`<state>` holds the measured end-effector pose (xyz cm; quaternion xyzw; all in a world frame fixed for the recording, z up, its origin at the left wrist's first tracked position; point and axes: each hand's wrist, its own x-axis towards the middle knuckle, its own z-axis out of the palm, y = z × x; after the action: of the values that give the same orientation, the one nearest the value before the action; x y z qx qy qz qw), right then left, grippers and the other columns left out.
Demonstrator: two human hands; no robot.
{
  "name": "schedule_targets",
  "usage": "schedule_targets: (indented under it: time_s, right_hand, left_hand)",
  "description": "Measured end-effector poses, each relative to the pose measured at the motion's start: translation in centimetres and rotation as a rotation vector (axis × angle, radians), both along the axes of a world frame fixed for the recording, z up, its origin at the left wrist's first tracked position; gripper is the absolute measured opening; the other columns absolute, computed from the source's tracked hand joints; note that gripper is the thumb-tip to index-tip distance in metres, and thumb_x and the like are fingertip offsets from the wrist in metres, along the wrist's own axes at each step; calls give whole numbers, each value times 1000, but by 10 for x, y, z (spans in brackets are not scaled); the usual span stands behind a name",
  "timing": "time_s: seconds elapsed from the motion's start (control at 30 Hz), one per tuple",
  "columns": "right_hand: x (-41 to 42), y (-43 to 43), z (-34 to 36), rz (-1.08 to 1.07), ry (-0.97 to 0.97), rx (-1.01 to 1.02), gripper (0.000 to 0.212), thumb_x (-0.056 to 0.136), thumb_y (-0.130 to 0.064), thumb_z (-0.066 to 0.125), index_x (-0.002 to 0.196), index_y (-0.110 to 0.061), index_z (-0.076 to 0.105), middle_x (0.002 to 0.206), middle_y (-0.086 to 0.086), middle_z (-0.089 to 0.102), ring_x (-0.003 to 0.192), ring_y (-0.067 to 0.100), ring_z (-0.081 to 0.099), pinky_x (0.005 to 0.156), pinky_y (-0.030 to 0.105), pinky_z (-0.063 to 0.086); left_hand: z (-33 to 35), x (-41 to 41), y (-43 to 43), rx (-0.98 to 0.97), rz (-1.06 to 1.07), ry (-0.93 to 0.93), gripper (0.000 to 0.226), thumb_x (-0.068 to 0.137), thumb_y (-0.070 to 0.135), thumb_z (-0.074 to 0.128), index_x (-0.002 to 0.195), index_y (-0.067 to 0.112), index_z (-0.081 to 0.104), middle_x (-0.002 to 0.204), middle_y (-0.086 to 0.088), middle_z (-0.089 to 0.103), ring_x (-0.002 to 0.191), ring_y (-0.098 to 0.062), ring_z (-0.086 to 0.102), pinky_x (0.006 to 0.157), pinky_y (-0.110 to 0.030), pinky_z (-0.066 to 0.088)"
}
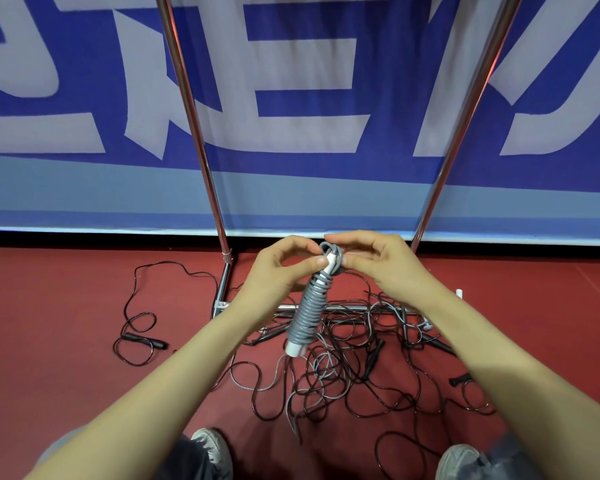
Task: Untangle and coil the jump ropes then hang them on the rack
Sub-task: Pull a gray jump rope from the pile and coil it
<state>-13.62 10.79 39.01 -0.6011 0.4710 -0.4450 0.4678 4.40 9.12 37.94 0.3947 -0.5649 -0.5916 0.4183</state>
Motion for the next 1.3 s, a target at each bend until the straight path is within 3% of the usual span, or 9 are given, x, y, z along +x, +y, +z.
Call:
schedule_targets:
  time_s: [0.27, 0.67, 0.73, 0.8, 0.83, 0.9, 1.07, 1.2, 1.3]
  right_hand:
    - [-4, 2, 3, -31, 63, -1, 28, 84, 5, 66, 103, -15, 67, 96, 4, 70, 87, 12, 68, 83, 20, 53]
    - [-2, 6, 5, 59, 116, 55, 25, 83, 5, 67, 102, -12, 68, 95, 11, 70, 81, 7, 69, 79, 17, 52]
    - [-1, 6, 2, 55, 185, 48, 24, 84, 0, 68, 100, -17, 69, 96, 9, 71, 83, 10, 70, 82, 20, 52]
    - [0, 5, 1, 47, 233, 38, 26, 86, 0, 65, 98, -22, 68, 94, 6, 70, 83, 9, 70, 80, 19, 51]
    - [0, 4, 1, 47, 242, 39, 27, 87, 1, 62, 98, -23, 68, 94, 5, 70, 82, 9, 69, 80, 19, 51]
    - [0, 3, 1, 63, 242, 61, 26, 87, 0, 60, 98, -23, 67, 94, 5, 71, 83, 10, 69, 84, 23, 53]
    - [4, 1, -9, -37, 349, 1, 14, 81, -19, 76, 81, -30, 67, 90, 1, 65, 84, 17, 67, 88, 35, 52]
    - [8, 2, -14, -27, 449, -78, 15, 81, -16, 75, 80, -27, 65, 94, -7, 54, 83, 5, 59, 83, 18, 48]
    - [7, 1, -9, -42, 470, -154, 12, 84, -17, 71, 83, -28, 65, 93, -7, 60, 88, 2, 58, 81, 14, 42]
  left_hand:
    - [0, -2, 1, -18, 28, -14, 20, 83, 3, 70, 99, 13, 62, 93, -5, 68, 81, -11, 67, 67, -22, 54]
    - [5, 8, -7, 200, -185, -35, 7, 87, 9, 65, 86, 12, 60, 104, -11, 66, 99, -24, 66, 80, -35, 57]
    - [0, 7, -8, 67, -104, -168, 6, 87, 11, 67, 85, 12, 61, 105, -10, 66, 99, -23, 65, 88, -39, 56]
    - [-4, 6, -7, -151, -3, -382, 6, 87, 16, 68, 84, 17, 63, 104, -1, 60, 99, -9, 60, 94, -23, 48]
    - [-5, 5, -6, -235, 31, -459, 6, 88, 19, 67, 84, 19, 63, 102, 4, 56, 96, -1, 55, 90, -13, 42]
    - [-8, 4, -5, -340, 63, -526, 6, 89, 20, 66, 86, 21, 61, 97, 9, 49, 94, 0, 50, 85, -14, 38]
    - [-9, 2, -1, -497, 78, -549, 5, 90, 19, 65, 88, 17, 60, 95, 8, 46, 94, 4, 43, 83, -7, 30]
    - [-7, -2, 4, -556, 46, -501, 3, 91, 12, 63, 89, 10, 61, 97, 4, 49, 95, 5, 45, 85, -3, 30]
    - [-10, -2, 2, -465, 3, -364, 10, 91, 18, 64, 92, 18, 54, 104, 2, 53, 104, 0, 52, 99, -18, 39]
